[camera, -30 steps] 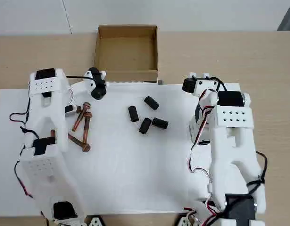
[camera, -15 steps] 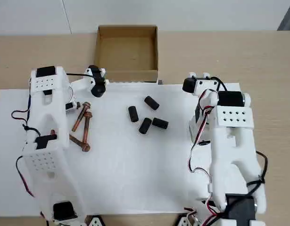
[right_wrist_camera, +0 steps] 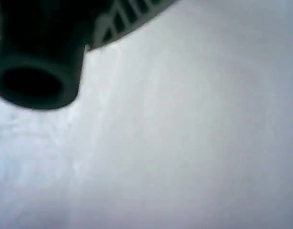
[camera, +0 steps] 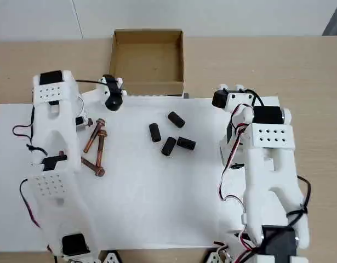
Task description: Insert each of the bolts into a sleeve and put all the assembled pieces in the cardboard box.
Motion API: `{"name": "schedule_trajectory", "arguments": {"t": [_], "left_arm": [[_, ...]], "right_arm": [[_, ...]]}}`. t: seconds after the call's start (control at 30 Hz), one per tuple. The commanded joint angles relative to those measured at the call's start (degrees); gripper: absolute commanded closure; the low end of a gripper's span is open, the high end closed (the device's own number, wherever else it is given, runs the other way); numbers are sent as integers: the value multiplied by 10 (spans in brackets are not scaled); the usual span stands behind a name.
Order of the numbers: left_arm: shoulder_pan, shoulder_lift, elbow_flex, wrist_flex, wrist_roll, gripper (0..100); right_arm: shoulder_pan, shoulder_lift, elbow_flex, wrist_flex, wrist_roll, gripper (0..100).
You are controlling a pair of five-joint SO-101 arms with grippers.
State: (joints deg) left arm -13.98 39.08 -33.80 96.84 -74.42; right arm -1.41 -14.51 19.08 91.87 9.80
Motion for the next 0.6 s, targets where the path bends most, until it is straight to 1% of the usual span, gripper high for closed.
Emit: {"name": "schedule_trajectory", "arguments": {"t": [0.0, 0.13, 0.27, 0.33, 0.47, 0.57], "left_arm": [[9, -11, -65, 34, 4, 995], [12, -40, -108, 34, 61, 995], [29, -90, -93, 34, 106, 995], [42, -119, -85, 34, 170, 995], [66, -175, -80, 34, 342, 995], [82, -219, -75, 34, 398, 995]], "right_arm": [[2, -34, -6, -3, 4, 991], [2, -73, -4, -3, 4, 991], [2, -120, -3, 3, 4, 991], [1, -137, -3, 17, 4, 991], [-15, -157, 1, 54, 3, 991], [-26, -174, 25, 58, 1, 991]]}}
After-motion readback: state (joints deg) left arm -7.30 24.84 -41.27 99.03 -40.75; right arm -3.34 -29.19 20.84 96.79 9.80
